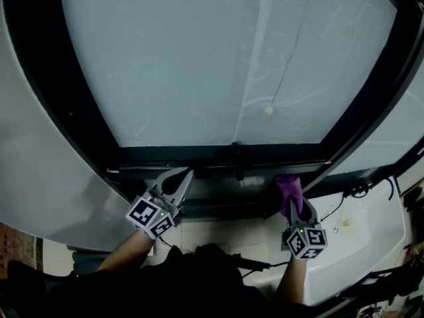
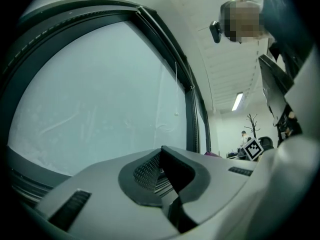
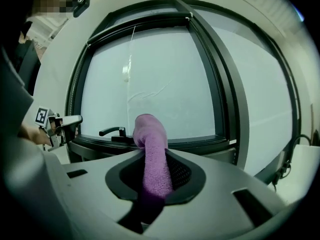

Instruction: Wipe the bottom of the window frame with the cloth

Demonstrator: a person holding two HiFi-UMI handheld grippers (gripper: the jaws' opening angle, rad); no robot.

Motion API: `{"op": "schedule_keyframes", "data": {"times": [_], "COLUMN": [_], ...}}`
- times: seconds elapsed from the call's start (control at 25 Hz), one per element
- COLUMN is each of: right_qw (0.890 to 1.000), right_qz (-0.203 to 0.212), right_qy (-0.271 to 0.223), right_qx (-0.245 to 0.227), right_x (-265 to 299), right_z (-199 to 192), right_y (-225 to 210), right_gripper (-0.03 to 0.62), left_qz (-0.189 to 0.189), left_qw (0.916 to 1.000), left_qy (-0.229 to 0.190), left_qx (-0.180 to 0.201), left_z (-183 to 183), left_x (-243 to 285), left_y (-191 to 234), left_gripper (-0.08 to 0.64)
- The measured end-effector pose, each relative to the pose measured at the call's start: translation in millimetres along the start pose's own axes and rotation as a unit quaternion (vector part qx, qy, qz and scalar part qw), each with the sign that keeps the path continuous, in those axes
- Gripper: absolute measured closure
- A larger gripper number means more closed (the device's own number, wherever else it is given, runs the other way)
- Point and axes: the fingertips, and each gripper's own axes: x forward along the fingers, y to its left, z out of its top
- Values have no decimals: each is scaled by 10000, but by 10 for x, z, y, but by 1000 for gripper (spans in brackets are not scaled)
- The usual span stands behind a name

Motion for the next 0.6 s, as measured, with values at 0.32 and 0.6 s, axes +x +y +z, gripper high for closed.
{"op": "schedule_keyframes", "data": {"times": [0.32,0.6], "right_qw": [9999,9993], "right_qz": [80,158], "right_qy": [83,215], "right_qx": [-63,-266], "right_x": [26,28], "right_z": [-67,-129], "right_y": [161,332], "right_gripper": [517,517], "left_qz": [-149,-139], "left_qw": [9996,9994], "left_qy": [130,240], "left_qx": [198,207], "left_z": [-75,-84], "left_x": [-71,-72], "left_y": [-33,8], "left_gripper": [560,560]}}
